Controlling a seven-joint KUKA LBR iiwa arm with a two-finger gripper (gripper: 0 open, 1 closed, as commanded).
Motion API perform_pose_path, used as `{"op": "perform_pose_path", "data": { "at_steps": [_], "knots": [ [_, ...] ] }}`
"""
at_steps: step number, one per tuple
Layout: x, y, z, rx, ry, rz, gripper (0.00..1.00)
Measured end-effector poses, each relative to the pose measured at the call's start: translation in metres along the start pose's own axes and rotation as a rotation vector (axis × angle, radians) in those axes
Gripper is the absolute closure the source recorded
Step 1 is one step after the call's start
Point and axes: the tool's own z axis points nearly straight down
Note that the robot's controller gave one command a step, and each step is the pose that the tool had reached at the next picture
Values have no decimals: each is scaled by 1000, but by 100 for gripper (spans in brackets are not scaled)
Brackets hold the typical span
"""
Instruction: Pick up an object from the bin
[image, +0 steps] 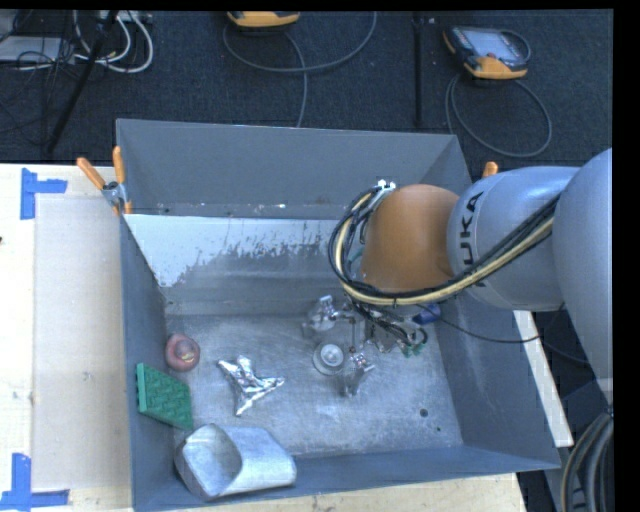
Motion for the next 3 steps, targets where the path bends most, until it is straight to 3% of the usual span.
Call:
{"op": "perform_pose_path", "data": {
  "at_steps": [1,2,3],
  "knots": [
    [0,-1,-2,3,2,-2,100],
    [-2,0,-67,6,-4,-3,100],
    [-4,1,-99,5,-2,-3,100]
  ]
}}
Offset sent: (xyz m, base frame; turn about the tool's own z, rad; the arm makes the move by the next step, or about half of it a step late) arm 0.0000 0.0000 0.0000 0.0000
